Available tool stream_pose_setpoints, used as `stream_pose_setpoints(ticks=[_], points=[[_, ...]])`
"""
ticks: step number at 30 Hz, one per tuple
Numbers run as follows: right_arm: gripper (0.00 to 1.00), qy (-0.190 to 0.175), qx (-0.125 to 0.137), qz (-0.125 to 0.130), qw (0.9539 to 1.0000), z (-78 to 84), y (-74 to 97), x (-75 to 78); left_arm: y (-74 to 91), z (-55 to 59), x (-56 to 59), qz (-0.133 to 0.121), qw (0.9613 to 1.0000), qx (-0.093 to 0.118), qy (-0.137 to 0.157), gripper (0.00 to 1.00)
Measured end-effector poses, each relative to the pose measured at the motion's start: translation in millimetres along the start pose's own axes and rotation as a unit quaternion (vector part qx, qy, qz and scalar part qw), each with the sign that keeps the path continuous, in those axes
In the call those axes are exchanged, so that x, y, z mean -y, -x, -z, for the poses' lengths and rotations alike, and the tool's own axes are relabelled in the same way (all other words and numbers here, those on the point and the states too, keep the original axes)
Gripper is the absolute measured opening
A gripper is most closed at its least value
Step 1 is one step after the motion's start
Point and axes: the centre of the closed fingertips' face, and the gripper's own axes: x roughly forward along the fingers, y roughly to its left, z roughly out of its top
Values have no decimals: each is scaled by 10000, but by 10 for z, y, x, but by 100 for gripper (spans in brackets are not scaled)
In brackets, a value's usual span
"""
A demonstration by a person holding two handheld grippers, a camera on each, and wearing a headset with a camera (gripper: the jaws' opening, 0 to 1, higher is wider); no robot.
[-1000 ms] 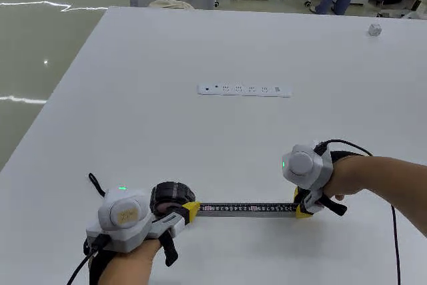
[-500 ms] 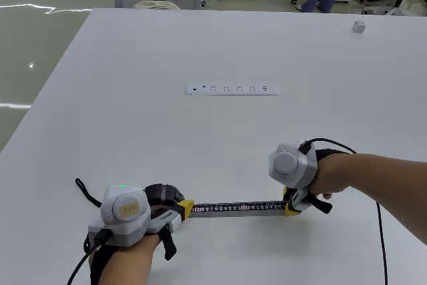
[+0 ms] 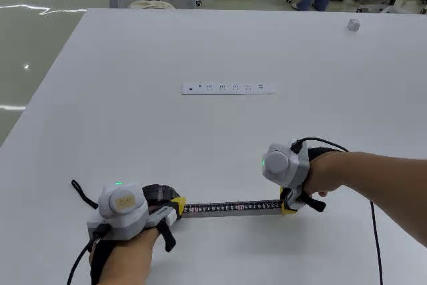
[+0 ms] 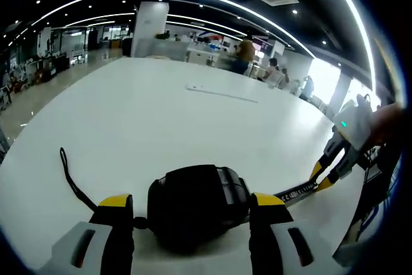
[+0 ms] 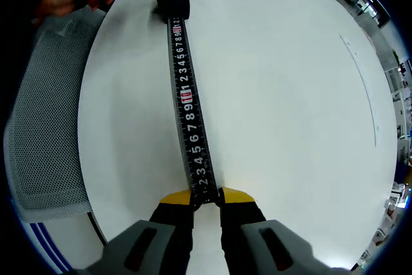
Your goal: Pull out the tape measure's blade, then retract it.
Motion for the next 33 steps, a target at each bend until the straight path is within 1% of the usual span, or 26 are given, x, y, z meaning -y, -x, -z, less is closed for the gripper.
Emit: stream_pose_setpoints(ticks=[4,6,7,8,9,16,22,26,33], points=[[15,-34,11,2,10000,-2,1,1,-7,3,12,40,10000,-34,-55,69],[15,-62,18,-1,10000,-1,0,2,-9,3,47,109,9999,-67,-115,65],[15,-79,24,-5,10000,-1,1,2,-14,7,88,172,9997,-105,-168,63],[15,-83,33,-7,10000,-1,1,2,-16,27,82,104,9995,-177,-254,61],[15,-89,38,-10,10000,0,0,4,-28,17,92,113,9993,-165,-312,61],[15,-133,79,-1,9999,-3,2,3,-18,20,77,134,9992,-217,-300,60],[15,-156,123,-12,9998,-20,8,-8,-23,27,75,116,9989,-260,-361,58],[15,-160,148,-29,9998,-22,11,-21,-21,30,71,140,9990,-228,-370,58],[15,-151,199,-35,9997,-18,9,-14,-18,32,71,197,9988,-248,-364,58]])
